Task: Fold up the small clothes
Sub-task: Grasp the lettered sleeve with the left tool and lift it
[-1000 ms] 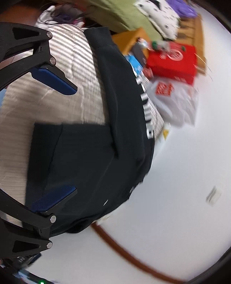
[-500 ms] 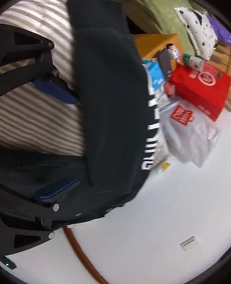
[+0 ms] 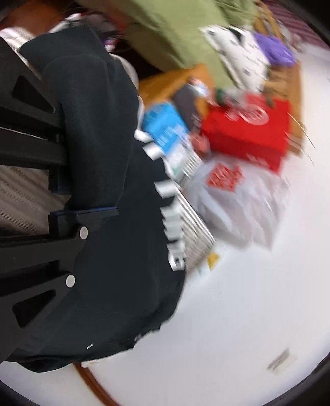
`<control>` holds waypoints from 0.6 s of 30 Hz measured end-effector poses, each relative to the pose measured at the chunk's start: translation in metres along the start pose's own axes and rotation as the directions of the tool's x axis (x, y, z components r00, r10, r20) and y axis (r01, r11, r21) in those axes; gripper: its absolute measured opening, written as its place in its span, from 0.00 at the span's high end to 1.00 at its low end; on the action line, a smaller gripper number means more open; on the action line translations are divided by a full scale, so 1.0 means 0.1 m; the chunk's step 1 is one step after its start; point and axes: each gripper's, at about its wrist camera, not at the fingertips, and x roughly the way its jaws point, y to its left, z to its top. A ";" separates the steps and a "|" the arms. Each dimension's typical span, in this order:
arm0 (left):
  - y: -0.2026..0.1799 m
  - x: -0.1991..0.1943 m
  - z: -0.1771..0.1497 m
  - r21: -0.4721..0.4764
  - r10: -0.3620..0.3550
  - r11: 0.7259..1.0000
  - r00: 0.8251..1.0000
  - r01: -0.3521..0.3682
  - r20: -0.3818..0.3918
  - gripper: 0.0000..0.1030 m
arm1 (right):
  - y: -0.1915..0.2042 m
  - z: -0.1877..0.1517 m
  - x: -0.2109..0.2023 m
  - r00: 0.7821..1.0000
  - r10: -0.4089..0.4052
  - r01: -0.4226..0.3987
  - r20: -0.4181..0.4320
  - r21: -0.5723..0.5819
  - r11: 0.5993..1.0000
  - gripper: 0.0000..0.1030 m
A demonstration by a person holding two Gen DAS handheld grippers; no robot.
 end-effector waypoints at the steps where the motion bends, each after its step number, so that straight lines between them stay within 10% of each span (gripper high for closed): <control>1: -0.17 -0.07 0.09 0.047 -0.018 0.999 1.000 0.017 0.021 0.94 | -0.04 0.00 0.03 1.000 0.003 -0.003 -0.004 -0.001 1.000 0.00; 9: -1.63 -0.27 0.35 0.344 -0.195 0.925 0.979 0.164 0.056 0.95 | -0.38 0.01 0.07 0.999 -0.031 0.031 0.015 0.005 1.000 0.00; 18: -3.37 0.13 -0.68 0.660 -0.303 0.672 0.938 0.335 -0.168 0.95 | -0.85 -0.20 0.03 0.995 -0.102 0.102 0.000 0.066 0.993 0.00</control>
